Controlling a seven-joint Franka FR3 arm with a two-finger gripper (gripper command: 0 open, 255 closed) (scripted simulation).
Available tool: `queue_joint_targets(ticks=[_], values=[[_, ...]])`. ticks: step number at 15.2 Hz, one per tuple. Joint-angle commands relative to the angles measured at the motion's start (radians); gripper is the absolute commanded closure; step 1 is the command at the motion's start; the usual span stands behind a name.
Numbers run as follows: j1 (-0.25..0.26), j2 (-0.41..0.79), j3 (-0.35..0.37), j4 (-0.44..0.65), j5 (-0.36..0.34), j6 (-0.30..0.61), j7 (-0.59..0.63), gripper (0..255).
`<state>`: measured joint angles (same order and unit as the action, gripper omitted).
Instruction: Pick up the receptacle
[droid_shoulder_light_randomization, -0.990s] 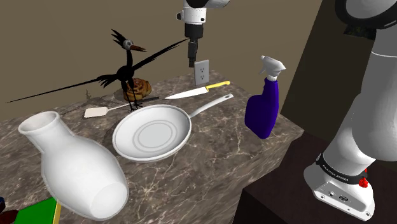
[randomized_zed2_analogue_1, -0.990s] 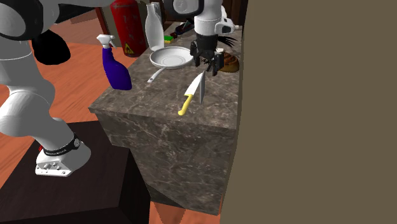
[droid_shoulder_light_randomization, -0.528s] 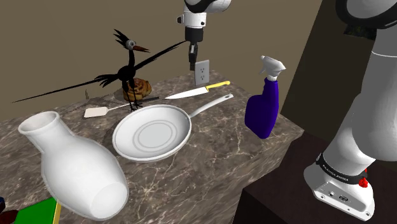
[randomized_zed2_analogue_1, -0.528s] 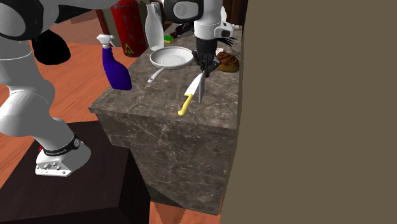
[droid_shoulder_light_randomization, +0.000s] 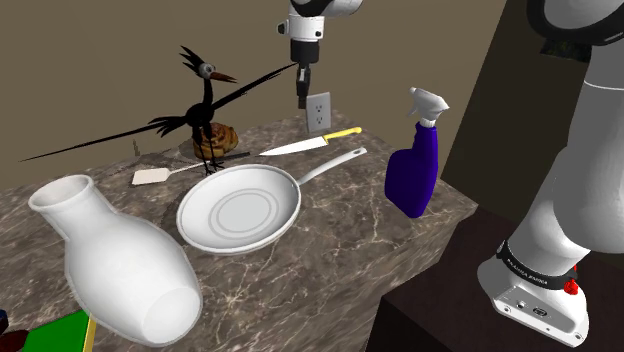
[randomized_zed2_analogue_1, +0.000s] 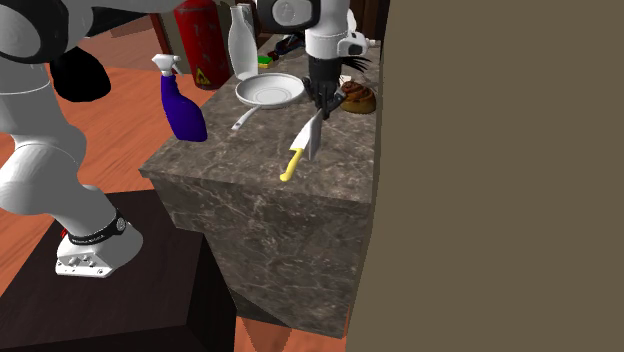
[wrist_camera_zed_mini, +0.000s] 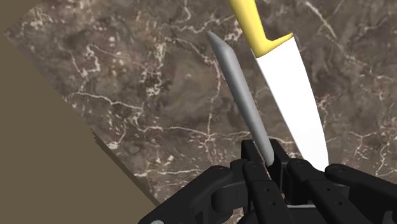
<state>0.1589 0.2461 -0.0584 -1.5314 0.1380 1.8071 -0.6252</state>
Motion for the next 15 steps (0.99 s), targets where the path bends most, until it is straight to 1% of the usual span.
queue_joint_targets(ticks=[1, 13, 15], values=[[-0.001, -0.001, -0.001, 0.021, -0.001, -0.023, 0.002, 255], [-0.006, 0.026, -0.002, 0.222, -0.002, -0.195, 0.020, 255], [-0.006, 0.027, -0.002, 0.225, -0.002, -0.197, 0.020, 255]])
